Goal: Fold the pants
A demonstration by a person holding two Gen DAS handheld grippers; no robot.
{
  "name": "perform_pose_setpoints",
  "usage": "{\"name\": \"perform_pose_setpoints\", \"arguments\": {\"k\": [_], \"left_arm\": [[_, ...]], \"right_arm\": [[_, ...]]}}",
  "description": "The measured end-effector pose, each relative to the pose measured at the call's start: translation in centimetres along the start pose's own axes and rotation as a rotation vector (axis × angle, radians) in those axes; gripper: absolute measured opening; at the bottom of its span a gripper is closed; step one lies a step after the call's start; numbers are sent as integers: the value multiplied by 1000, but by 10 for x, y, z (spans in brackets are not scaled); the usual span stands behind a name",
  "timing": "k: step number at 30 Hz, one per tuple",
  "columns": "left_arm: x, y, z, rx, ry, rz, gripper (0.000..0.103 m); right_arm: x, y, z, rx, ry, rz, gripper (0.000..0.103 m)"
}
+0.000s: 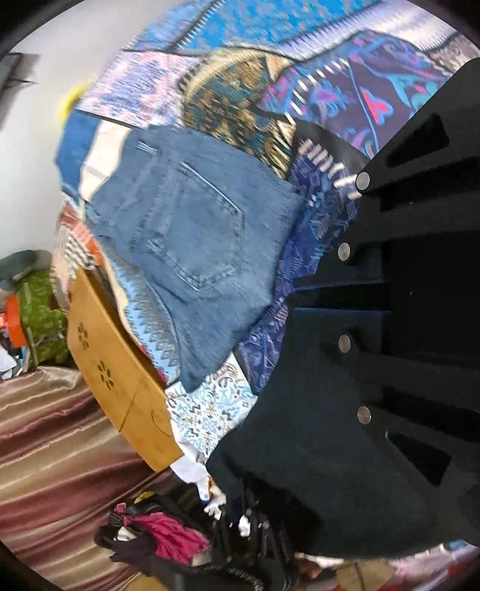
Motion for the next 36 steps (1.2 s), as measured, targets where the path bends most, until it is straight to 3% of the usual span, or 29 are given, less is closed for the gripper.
{"name": "perform_pose_setpoints", "arguments": {"k": [6, 9, 11, 16, 21, 24, 27, 31, 33, 36], "left_arm": [[-9, -2, -2, -40, -30, -18, 29], [6, -5, -9, -18, -39, -23, 36], [23, -6, -17, 18, -31, -4, 36], [67, 4, -30, 103, 12, 43, 54], [74, 41, -19, 86, 39, 5, 54], [62, 63, -14, 57, -7, -25, 54], [47, 86, -22, 9, -144, -21, 57], [41, 108, -39, 86, -97, -22, 62], [46, 112, -38, 76, -109, 0, 62], [48, 117, -35, 40, -146, 21, 63]], "right_arm": [[-8, -4, 17, -51, 86, -30, 5], [13, -3, 24, -119, 61, -8, 6], [37, 0, 25, -156, 42, 21, 9], [90, 17, 8, -184, 24, 99, 31], [115, 48, -27, -155, -8, 103, 31], [112, 68, -47, -162, -35, 88, 31], [102, 89, -66, -177, -76, 58, 31], [85, 118, -89, -183, -92, 23, 33], [90, 128, -95, -180, -69, 59, 34], [100, 141, -100, -246, -103, 96, 34]]}}
Point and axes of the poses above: each gripper's, at about its wrist camera, not at the fingertips, and x roughly against the way its jaws point, z to its right, y to its underside, the point moved 6 cm from there along -x, roughly the way its jaws point, and after that the axes turned 8 degrees about x, right-handed, at the moved point
